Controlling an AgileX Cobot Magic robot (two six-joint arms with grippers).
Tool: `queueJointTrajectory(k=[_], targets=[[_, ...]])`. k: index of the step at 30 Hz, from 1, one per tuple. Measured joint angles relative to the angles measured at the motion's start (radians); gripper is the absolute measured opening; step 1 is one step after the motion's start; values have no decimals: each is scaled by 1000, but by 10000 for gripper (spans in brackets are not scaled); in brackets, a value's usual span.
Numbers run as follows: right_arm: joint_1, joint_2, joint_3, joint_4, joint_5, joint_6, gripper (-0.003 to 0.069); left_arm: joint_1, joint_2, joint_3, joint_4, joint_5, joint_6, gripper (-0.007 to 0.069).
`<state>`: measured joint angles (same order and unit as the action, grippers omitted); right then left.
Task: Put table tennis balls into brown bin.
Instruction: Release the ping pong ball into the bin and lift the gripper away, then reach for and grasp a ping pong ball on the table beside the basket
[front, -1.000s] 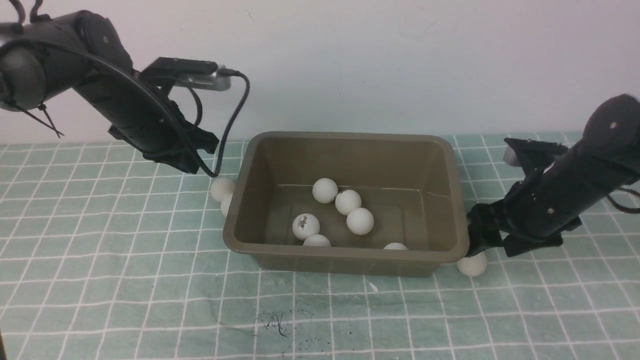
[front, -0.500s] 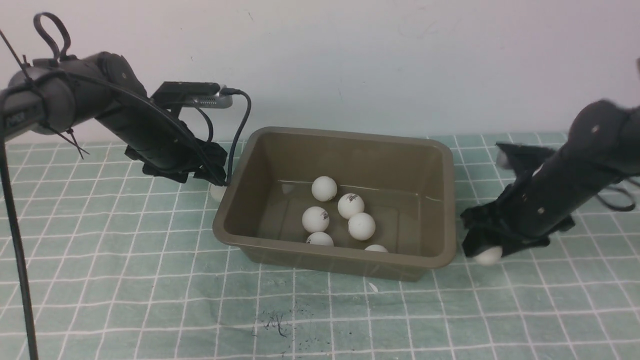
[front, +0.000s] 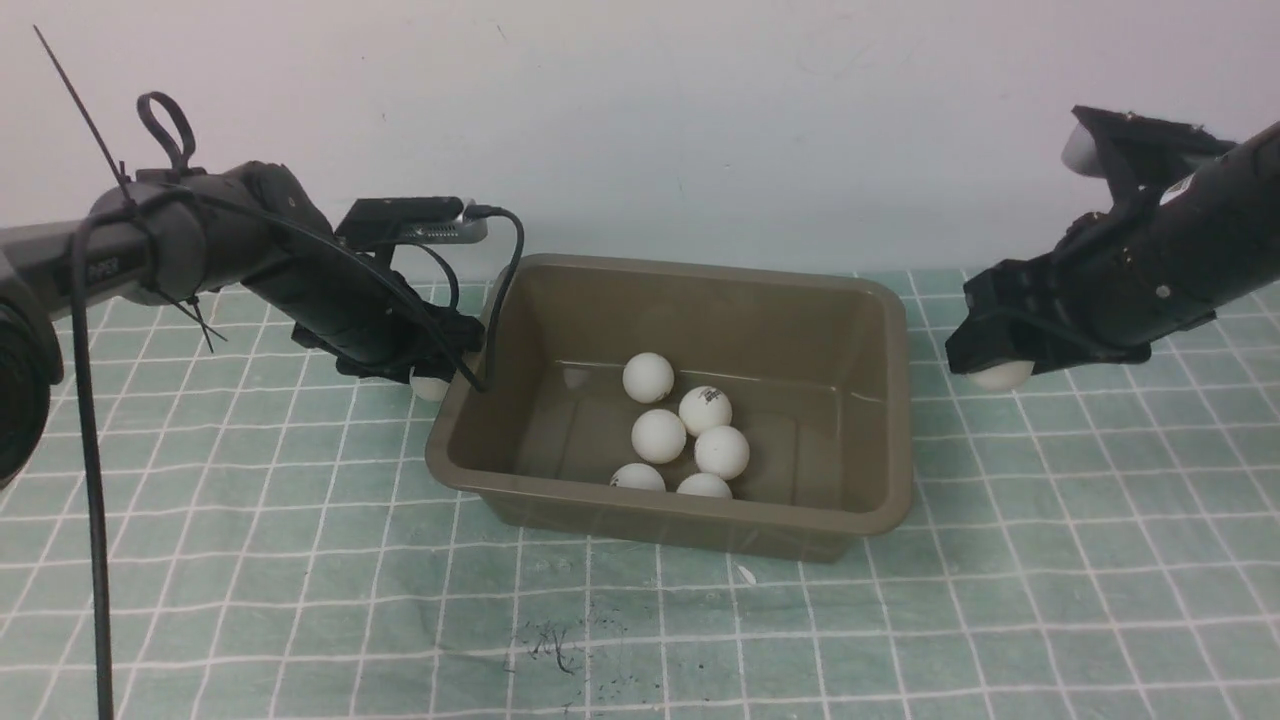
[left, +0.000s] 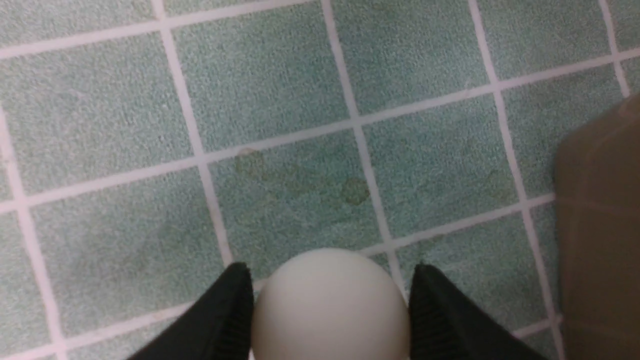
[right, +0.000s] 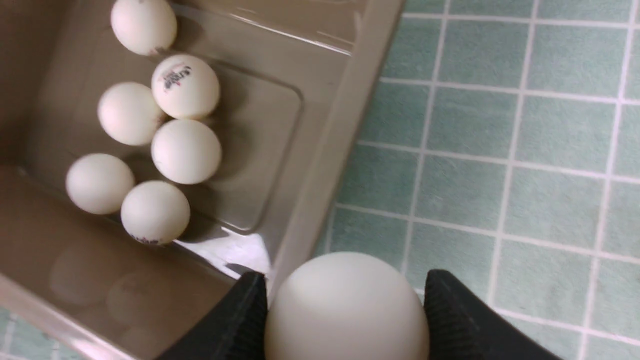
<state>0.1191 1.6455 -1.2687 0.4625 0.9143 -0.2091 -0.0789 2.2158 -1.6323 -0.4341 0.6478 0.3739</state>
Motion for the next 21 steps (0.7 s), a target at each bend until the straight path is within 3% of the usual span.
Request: queueJointTrajectory(k=[6, 10, 11, 16, 19, 21], targets=[[92, 8, -12, 87, -77, -101, 363, 1, -82, -68, 89, 181, -12, 346], [176, 70, -45, 105, -176, -141, 365, -25, -196, -126, 16, 261, 12, 347], [188, 111, -82, 105, -185, -141, 391, -62, -217, -145, -25, 266, 67, 349], [189, 167, -152, 55, -104, -123, 549, -140, -177, -147, -35, 292, 90, 353], [189, 164, -188, -20, -23, -95, 594, -170, -126, -144, -23, 308, 70, 429], [189, 136, -204, -123, 36, -32, 562, -170, -120, -146, -2, 329, 58, 507]])
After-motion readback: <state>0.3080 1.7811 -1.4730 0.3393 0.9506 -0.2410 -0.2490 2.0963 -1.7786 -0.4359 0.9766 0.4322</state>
